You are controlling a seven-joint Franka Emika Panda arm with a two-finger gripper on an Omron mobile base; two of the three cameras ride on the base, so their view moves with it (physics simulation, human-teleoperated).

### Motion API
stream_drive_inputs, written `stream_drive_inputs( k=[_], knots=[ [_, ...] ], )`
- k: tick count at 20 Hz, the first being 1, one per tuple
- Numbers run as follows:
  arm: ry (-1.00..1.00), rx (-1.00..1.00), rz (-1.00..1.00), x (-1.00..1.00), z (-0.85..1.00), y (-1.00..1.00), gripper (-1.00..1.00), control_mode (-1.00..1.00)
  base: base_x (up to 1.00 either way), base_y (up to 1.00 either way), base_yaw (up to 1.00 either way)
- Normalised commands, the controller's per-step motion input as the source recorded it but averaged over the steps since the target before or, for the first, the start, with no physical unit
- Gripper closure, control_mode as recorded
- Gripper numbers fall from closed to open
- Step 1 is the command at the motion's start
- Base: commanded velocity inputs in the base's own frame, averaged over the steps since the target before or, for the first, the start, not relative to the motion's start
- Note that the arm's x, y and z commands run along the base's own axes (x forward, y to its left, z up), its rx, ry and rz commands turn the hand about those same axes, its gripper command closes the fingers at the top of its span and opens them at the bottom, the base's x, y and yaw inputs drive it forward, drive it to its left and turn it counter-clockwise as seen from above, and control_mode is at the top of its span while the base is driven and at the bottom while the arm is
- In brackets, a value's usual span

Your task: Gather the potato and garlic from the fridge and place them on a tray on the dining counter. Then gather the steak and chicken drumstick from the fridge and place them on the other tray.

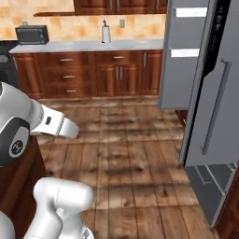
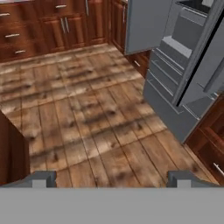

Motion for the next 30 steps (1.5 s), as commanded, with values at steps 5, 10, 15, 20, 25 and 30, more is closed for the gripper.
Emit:
stream_drive_inputs(
  k=[5,10,15,20,25,30],
  knots=[
    [0.0,0.0,0.0,0.0,0.0,0.0,-1.0,1.0,1.0,0.18,-0.43],
    [0.0,0.0,0.0,0.0,0.0,0.0,-1.0,1.0,1.0,0.05,-0.44],
    [0.0,0.0,0.0,0.0,0.0,0.0,-1.0,1.0,0.91,0.0,-0.54],
    [0.0,0.0,0.0,0.0,0.0,0.0,-1.0,1.0,0.8,0.0,-0.61],
    [0.0,0.0,0.0,0.0,0.0,0.0,-1.0,1.0,0.87,0.15,-0.47],
    [0.0,0.0,0.0,0.0,0.0,0.0,-1.0,1.0,0.49,0.28,-0.32]
  ],
)
